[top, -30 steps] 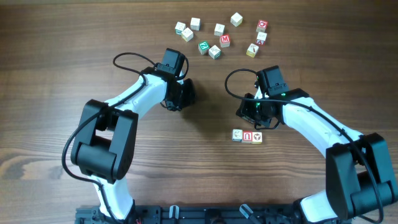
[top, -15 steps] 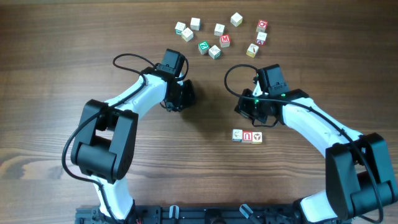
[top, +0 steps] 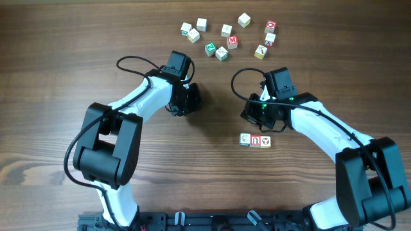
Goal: Form a horizontal line
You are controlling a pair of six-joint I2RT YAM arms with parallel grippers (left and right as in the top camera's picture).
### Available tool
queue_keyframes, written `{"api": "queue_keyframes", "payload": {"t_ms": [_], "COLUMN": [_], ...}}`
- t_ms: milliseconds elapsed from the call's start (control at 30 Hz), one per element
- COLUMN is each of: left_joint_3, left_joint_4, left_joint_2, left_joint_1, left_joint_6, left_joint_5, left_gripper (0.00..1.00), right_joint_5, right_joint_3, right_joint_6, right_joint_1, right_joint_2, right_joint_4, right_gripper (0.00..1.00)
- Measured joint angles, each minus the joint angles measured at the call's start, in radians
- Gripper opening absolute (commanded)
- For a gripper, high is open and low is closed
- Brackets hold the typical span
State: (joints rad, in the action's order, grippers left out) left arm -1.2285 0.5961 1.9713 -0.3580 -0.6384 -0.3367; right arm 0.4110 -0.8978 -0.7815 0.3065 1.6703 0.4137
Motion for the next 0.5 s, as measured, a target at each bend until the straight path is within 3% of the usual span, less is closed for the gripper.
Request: {"api": "queue_keyframes", "payload": {"t_ms": [167,500], "left_joint_3": [0.000,0.000], "left_joint_4": [0.003,0.020], "left_joint_2": [0.000,0.000], "left_joint_1": [0.000,0.000], "left_joint_6": [0.000,0.000], "left_joint_5": [0.000,0.000], "left_gripper": [0.08,0.09], "right_joint_5": [-0.002,-0.043], "right_joint_3": [0.002,0.006], "right_joint_6": [0.002,0.000], "right_joint_1": [0.000,0.017], "right_joint_2": [0.000,0.000], "right_joint_4": [0.006,0.026], "right_gripper": [0.05,0.05]}}
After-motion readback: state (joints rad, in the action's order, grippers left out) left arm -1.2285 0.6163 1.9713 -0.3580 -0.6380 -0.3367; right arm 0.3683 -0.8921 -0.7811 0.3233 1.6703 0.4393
